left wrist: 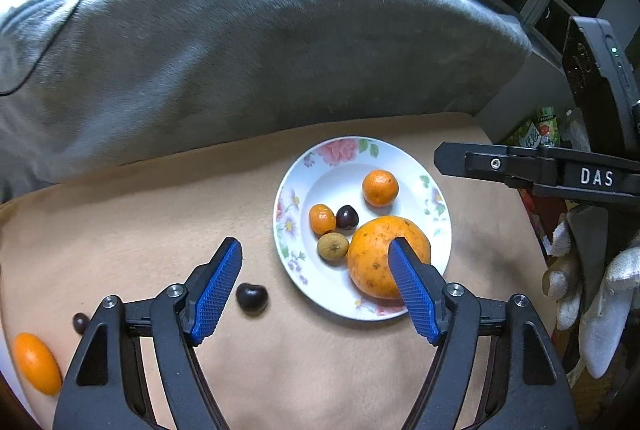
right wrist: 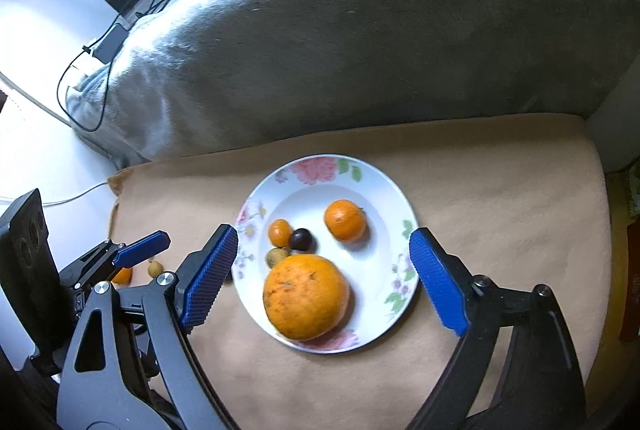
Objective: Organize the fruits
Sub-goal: 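Move both tools away from the plate toward the big navel orange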
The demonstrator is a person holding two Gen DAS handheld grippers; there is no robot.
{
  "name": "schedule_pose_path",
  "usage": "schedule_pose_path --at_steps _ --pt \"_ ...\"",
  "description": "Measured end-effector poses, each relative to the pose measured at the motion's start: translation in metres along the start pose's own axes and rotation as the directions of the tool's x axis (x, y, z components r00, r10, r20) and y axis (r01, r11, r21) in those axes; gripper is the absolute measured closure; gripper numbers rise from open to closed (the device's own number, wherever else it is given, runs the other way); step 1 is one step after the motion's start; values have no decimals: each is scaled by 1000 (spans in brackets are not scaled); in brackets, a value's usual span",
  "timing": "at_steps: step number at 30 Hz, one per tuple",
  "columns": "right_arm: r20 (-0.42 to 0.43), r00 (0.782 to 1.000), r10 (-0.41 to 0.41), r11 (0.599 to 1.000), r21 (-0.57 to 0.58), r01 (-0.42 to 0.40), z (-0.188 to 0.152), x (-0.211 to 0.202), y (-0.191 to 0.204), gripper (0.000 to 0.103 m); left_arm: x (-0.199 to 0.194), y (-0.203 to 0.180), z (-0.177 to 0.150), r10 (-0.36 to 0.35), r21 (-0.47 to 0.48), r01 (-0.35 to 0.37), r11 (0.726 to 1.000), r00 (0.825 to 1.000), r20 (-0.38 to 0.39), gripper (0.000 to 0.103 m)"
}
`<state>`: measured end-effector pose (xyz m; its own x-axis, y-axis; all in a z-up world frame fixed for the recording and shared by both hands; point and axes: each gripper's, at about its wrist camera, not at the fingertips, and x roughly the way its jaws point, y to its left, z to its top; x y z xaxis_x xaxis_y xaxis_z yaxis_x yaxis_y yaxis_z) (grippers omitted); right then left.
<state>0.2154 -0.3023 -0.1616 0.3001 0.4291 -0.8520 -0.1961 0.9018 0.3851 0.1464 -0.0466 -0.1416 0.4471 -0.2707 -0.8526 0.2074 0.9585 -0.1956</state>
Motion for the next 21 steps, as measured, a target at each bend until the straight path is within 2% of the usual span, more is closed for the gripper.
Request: schedule_pose_path --at_steps 6,11,21 --pt "-13 999 37 999 -21 -37 -1 0 18 9 -21 12 -6 22 -35 -21 999 999 37 27" --pt "6 1000 21 995 -101 -21 -5 -1 45 9 -38 28 -14 47 -74 -43 996 997 63 27" --pt "7 1000 28 983 -180 -26 -2 10 94 9 -66 71 -42 111 -169 -95 981 990 86 27"
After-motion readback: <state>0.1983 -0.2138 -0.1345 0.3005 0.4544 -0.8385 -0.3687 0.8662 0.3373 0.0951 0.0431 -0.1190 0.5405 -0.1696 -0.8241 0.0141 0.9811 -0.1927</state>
